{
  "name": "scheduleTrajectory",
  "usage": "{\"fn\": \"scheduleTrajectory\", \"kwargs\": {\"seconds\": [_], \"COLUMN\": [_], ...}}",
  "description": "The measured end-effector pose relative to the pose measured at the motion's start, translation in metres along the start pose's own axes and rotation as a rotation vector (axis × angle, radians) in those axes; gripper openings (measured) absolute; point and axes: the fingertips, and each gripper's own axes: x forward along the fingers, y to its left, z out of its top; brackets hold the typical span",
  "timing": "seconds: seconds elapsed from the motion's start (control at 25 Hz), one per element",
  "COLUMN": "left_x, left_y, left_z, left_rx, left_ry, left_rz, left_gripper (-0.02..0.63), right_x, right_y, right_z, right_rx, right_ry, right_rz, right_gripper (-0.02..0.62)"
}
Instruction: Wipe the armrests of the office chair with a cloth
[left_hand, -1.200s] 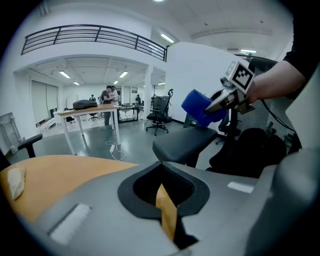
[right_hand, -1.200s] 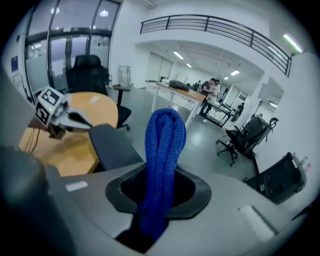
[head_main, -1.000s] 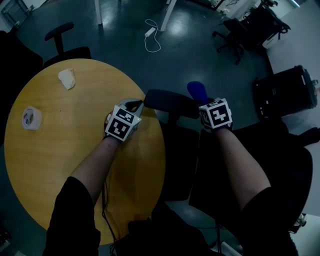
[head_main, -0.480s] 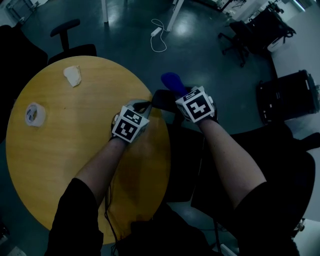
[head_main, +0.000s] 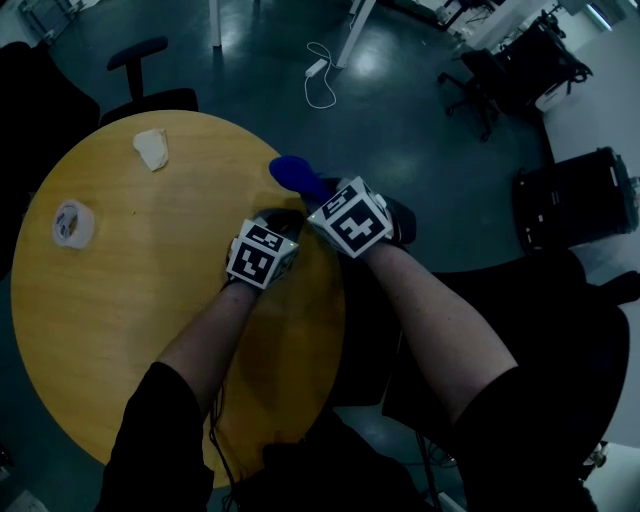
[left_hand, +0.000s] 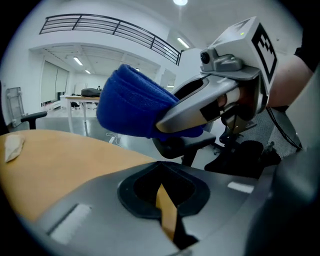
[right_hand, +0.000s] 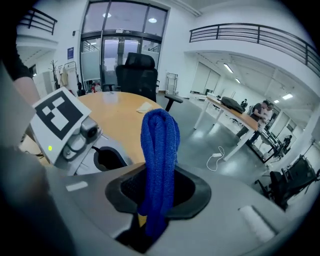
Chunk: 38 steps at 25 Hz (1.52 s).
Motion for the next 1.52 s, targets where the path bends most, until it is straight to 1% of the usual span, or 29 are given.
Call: {"fn": "scheduleTrajectory", "kwargs": {"seconds": [0.12,0.2,0.28,0.36,0.44,0.52,0.6,0.68,0.76,0.8,0.88,1.0,1.08,1.2,1.28,1.36,1.52], "left_x": [-0.006,-0.019,-0.042,-0.07,-0.102,-0.138,-0.176,-0.214,-0.252,-0.269,-0.297,-0.318,-0.326,-0.336,-0.343,-0.35,-0.37], "left_y": [-0.01,-0.015,-0.019,-0.024,-0.028,-0.032,-0.036,-0.04,-0.049,-0.054,-0.063,-0.079,-0.097,-0.135,-0.16,-0.182,-0.216], "left_z": [-0.001,-0.011,-0.025,-0.041,-0.058,-0.073,-0.086,-0.099,-0.109,-0.111,-0.106,-0.088,-0.073,-0.05,-0.04,-0.036,-0.029], "left_rx": [-0.001,-0.011,-0.063,-0.115,-0.145,-0.175,-0.215,-0.274,-0.342,-0.368,-0.384,-0.36,-0.343,-0.314,-0.287,-0.27,-0.255], "left_ry": [-0.012,-0.038,-0.087,-0.125,-0.14,-0.159,-0.187,-0.218,-0.252,-0.271,-0.308,-0.362,-0.387,-0.399,-0.418,-0.439,-0.471], "left_rz": [-0.014,-0.009,0.004,0.023,0.053,0.089,0.124,0.155,0.183,0.194,0.203,0.166,0.117,0.029,-0.013,-0.031,-0.023], "left_gripper": [0.012,0.012,0.012,0.012,0.012,0.012,0.012,0.012,0.012,0.012,0.012,0.012,0.012,0.012,0.012,0.012,0.012], "right_x": [-0.003,-0.009,-0.026,-0.05,-0.07,-0.087,-0.108,-0.133,-0.159,-0.172,-0.196,-0.228,-0.249,-0.279,-0.296,-0.31,-0.333], "right_y": [0.021,0.042,0.062,0.079,0.097,0.117,0.138,0.156,0.171,0.177,0.185,0.195,0.203,0.222,0.233,0.242,0.256], "right_z": [0.013,0.024,0.037,0.044,0.043,0.038,0.032,0.024,0.011,0.004,-0.006,-0.009,-0.006,-0.004,-0.007,-0.014,-0.028], "right_rx": [0.031,0.084,0.19,0.327,0.446,0.52,0.569,0.636,0.732,0.781,0.845,0.846,0.836,0.819,0.81,0.814,0.784], "right_ry": [-0.052,-0.128,-0.26,-0.4,-0.486,-0.531,-0.568,-0.603,-0.626,-0.635,-0.655,-0.692,-0.717,-0.743,-0.754,-0.755,-0.764], "right_rz": [0.07,0.132,0.183,0.217,0.234,0.25,0.274,0.294,0.306,0.309,0.308,0.292,0.283,0.264,0.253,0.248,0.253], "right_gripper": [0.094,0.094,0.094,0.092,0.093,0.094,0.092,0.094,0.094,0.094,0.094,0.094,0.094,0.094,0.094,0.094,0.094]}}
